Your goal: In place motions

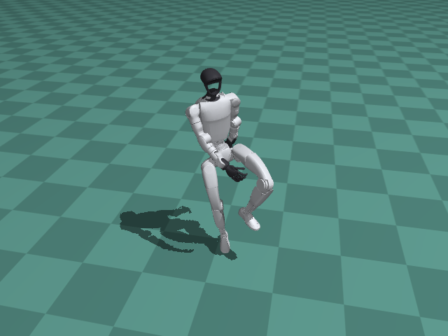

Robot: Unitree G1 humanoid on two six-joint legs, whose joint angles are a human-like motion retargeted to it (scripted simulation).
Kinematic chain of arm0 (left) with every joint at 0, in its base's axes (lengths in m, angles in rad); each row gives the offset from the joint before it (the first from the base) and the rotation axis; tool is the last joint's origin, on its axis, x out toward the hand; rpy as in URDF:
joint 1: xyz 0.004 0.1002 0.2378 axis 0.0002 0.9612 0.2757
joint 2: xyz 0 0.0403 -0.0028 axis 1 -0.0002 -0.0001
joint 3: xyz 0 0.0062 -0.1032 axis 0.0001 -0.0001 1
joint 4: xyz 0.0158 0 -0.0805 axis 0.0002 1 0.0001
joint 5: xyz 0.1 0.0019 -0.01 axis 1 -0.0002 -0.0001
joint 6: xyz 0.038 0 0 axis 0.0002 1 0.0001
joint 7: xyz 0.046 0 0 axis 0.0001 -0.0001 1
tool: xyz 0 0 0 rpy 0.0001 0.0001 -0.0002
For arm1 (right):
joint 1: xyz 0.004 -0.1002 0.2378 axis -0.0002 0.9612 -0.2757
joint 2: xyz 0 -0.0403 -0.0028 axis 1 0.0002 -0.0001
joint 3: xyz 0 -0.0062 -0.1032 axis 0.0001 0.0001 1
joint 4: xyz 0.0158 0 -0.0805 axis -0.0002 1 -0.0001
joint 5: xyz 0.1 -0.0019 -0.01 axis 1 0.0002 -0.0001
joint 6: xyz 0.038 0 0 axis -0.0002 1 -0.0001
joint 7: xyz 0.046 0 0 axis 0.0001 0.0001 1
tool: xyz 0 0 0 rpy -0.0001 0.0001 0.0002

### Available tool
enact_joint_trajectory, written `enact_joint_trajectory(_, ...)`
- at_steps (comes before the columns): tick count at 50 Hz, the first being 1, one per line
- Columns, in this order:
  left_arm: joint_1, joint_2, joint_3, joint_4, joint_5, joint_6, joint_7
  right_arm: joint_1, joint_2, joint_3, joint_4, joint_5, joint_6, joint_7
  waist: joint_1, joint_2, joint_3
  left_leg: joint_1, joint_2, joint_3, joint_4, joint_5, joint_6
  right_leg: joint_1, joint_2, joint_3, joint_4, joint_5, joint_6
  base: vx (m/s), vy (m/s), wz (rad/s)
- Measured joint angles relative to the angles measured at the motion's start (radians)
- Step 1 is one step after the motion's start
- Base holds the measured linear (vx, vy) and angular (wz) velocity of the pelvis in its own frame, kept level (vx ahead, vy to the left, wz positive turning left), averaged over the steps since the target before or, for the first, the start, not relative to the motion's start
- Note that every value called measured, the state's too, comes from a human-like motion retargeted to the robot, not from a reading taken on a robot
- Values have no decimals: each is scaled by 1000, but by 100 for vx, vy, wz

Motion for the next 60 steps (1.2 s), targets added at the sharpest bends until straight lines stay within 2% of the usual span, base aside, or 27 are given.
enact_joint_trajectory(2, 36, 6, -8, 20, 30, 6, 4, -42, 17, -23, -32, 32, -21, 19, 44, -19, 39, -41, 12, -2, 29, -16, 1, 5, -6, 42, 26, -8, -19, 9, -12, -90)
enact_joint_trajectory(5, 64, 12, -13, 36, 72, 23, 2, -66, 38, -55, -41, 37, -22, 15, 64, -27, 40, -28, 23, 13, 19, -20, 1, 8, -3, 60, 35, -15, -29, 9, -5, -23)
enact_joint_trajectory(8, 72, 13, -9, 28, 87, 13, -24, -66, 43, -64, -27, 56, -28, -9, 46, -9, 11, 35, 9, 10, -14, -5, -3, 12, 6, 56, 15, -12, -10, 2, 8, 39)
enact_joint_trajectory(12, 81, 6, -6, 6, 77, -2, -21, -32, 49, -58, 0, 64, -22, -8, 5, 12, -74, 215, -36, 8, -161, 30, -67, 14, 17, 41, -47, 2, 25, 6, 7, 39)
enact_joint_trajectory(14, 73, 10, -14, 3, 50, -7, 9, 2, 58, -60, 24, 69, -10, 1, -39, 36, -117, 350, -99, -9, -320, 58, -106, 25, 36, 8, -69, 2, 36, 9, 1, 82)
enact_joint_trajectory(18, 30, 11, -25, 5, -48, -39, 178, 83, 59, -69, 107, 93, 11, 25, -159, 80, -174, 666, -298, -94, -787, 101, -173, 80, 63, -82, -101, -12, 64, 8, 2, 86)
enact_joint_trajectory(20, 1, 11, -27, 3, -85, -51, 246, 137, 49, -72, 151, 87, 17, 20, -197, 103, -215, 820, -367, -128, -1080, 122, -178, 83, 89, -104, -112, -21, 69, 7, 5, 39)
enact_joint_trajectory(23, -58, 10, -32, -10, -108, -44, 280, 226, 11, -96, 225, 47, 21, -8, -269, 156, -278, 1007, -437, -168, -1454, -93, -187, 73, 143, -163, -120, -42, 71, 1, 7, 80)
enact_joint_trajectory(24, -84, 8, -36, -19, -115, -41, 279, 261, -13, -110, 262, 19, 23, -12, -297, 171, -303, 1045, -449, -132, -1545, -142, -156, 67, 151, -184, -118, -52, 75, 5, 4, 108)
enact_joint_trajectory(25, -116, 4, -41, -29, -125, -36, 277, 301, -42, -126, 306, -15, 26, -13, -329, 185, -329, 1077, -459, -79, -1637, -178, -111, 60, 156, -204, -114, -63, 80, 0, 10, 124)
enact_joint_trajectory(26, -147, 1, -39, -43, -130, -29, 261, 325, -68, -142, 347, -55, 38, -9, -368, 200, -337, 1087, -449, -114, -1682, -138, -119, 55, 158, -235, -102, -74, 78, -10, 16, 125)
enact_joint_trajectory(28, -224, -2, -39, -91, -139, -12, 221, 370, -111, -187, 420, -128, 83, -14, -422, 219, -328, 1096, -407, -72, -1725, -92, -142, 32, 154, -275, -59, -84, 68, -32, 17, 99)
enact_joint_trajectory(30, -300, 0, -64, -176, -146, 6, 179, 413, -161, -263, 483, -166, 115, -36, -465, 235, -293, 1085, -408, -124, -1719, -104, -123, -3, 128, -309, 31, -56, 69, -33, 14, 77)
enact_joint_trajectory(32, -347, -1, -112, -263, -166, 6, 169, 471, -209, -324, 518, -160, 117, -36, -441, 254, -271, 1071, -385, -149, -1700, -114, -122, -65, 116, -296, 165, 33, 56, -17, 15, -23)
enact_joint_trajectory(33, -384, 0, -148, -330, -185, 4, 176, 519, -240, -352, 531, -139, 118, -28, -420, 266, -262, 1063, -361, -131, -1692, -119, -128, -136, 106, -272, 291, 135, 42, -19, 14, -59)
enact_joint_trajectory(35, -428, 4, -186, -457, -202, -1, 200, 582, -285, -402, 549, -128, 118, -33, -426, 278, -238, 1063, -342, -125, -1695, -119, -133, -287, 112, -172, 528, 183, 4, -21, 10, -32)
enact_joint_trajectory(37, -477, 40, -216, -587, -242, -7, 218, 619, -319, -458, 578, -139, 128, -82, -473, 296, -199, 1074, -324, -109, -1709, -108, -126, -429, 51, -198, 815, 105, -53, -22, 5, 11)
enact_joint_trajectory(38, -502, 62, -222, -642, -265, -2, 229, 630, -334, -475, 592, -138, 136, -97, -519, 306, -191, 1071, -316, -96, -1720, -97, -125, -517, 28, -188, 947, 68, -53, -22, 3, 77)
enact_joint_trajectory(40, -538, 81, -194, -769, -274, 9, 261, 659, -365, -502, 624, -121, 147, -108, -629, 344, -169, 1052, -267, -63, -1728, -69, -136, -718, 51, -143, 1180, 25, -2, -19, 3, 121)
enact_joint_trajectory(45, -603, 104, -184, -1021, -234, -69, 318, 736, -414, -579, 662, -78, 177, -128, -744, 389, -83, 1030, -195, -112, -1692, -44, -137, -1021, -13, -211, 1511, -54, -19, -7, 7, 73)
enact_joint_trajectory(48, -621, 134, -179, -1070, -178, -73, 380, 766, -413, -588, 662, -71, 195, -145, -801, 409, -61, 1008, -156, -156, -1664, -39, -148, -1120, -40, -259, 1553, -58, -9, 0, 1, 61)
enact_joint_trajectory(52, -624, 144, -194, -1058, -164, -83, 413, 757, -384, -579, 662, -80, 205, -122, -807, 405, -63, 1007, -149, -162, -1650, -35, -152, -1124, -48, -297, 1508, -45, 3, 1, 0, 16)
enact_joint_trajectory(57, -581, 93, -193, -985, -246, -103, 362, 681, -313, -511, 608, -139, 170, -71, -756, 372, -106, 1026, -169, -101, -1671, -23, -164, -960, -10, -243, 1391, -38, 52, 2, -3, -45)
enact_joint_trajectory(58, -563, 79, -195, -976, -251, -101, 361, 674, -302, -494, 592, -144, 163, -71, -744, 379, -116, 1028, -164, -91, -1678, -20, -168, -909, -1, -247, 1353, -33, 53, 7, -1, -63)
enact_joint_trajectory(60, -534, 67, -184, -941, -255, -104, 343, 625, -286, -449, 561, -147, 162, -60, -713, 350, -137, 1046, -196, -48, -1688, -25, -171, -812, 5, -214, 1281, -30, 47, 10, -1, -69)
